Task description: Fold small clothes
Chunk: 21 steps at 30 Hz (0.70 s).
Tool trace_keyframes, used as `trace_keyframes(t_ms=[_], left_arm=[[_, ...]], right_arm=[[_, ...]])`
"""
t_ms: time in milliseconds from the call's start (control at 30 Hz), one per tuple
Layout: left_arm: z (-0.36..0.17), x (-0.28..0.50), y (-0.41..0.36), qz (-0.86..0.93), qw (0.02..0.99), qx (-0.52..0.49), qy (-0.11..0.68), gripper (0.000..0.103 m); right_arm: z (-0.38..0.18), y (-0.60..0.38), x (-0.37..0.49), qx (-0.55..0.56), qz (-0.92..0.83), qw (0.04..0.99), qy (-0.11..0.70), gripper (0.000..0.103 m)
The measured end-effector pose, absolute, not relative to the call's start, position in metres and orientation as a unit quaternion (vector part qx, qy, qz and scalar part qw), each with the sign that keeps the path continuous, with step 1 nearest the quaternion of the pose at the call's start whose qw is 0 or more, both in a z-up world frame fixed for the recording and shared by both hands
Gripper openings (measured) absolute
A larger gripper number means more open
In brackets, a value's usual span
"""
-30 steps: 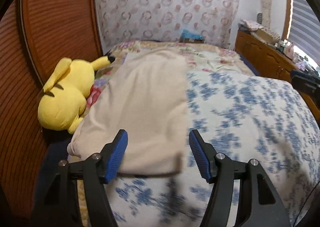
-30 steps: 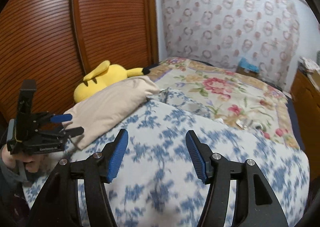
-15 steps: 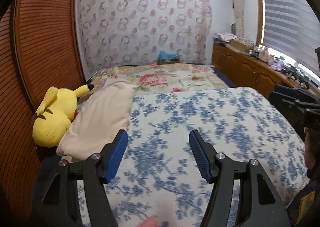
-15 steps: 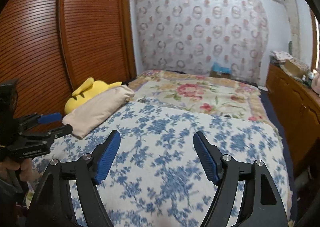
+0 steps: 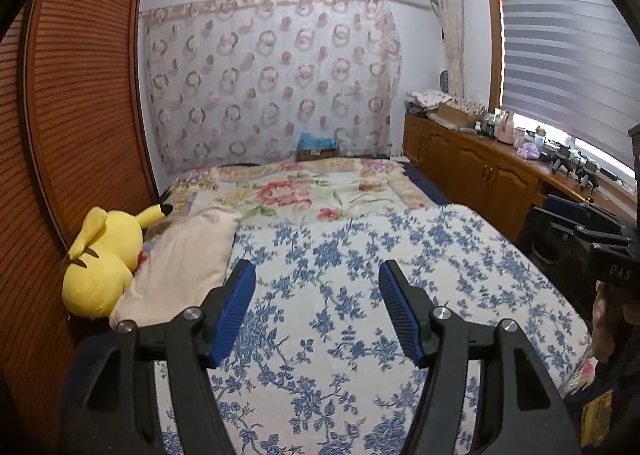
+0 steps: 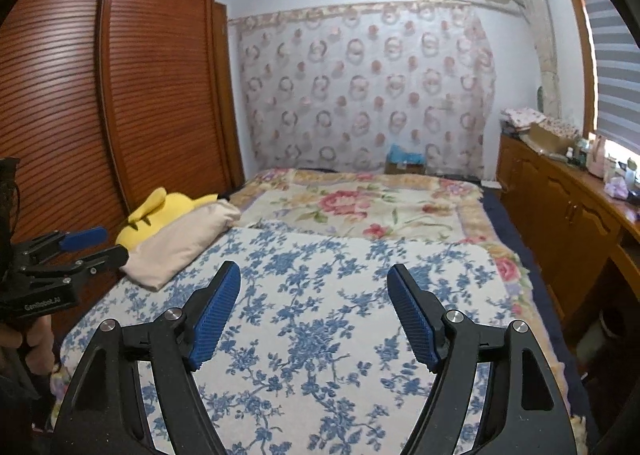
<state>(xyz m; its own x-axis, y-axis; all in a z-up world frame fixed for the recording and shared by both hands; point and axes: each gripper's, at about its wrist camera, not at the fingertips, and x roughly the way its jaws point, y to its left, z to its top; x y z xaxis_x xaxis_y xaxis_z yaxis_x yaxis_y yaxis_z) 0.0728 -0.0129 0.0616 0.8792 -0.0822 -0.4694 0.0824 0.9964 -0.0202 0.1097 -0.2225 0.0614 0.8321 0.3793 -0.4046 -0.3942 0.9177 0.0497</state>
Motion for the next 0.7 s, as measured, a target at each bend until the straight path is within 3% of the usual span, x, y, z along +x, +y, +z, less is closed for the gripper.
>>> trace_keyframes(t_ms=[333,700], left_arm=[[0.093,0.055,-0.024,-0.036,0.977,-0.004,0.212,0.064],[0.098,0.049,-0.024,-0.033,0.979,-0.007,0.201,0.065]], right_arm=[[0.084,-0.242,0.083,-0.009,0.171,0.969,0.179,0.086],[0.089,-0.256,0.076,-0.003,0.149,0.974,0.17,0.088]])
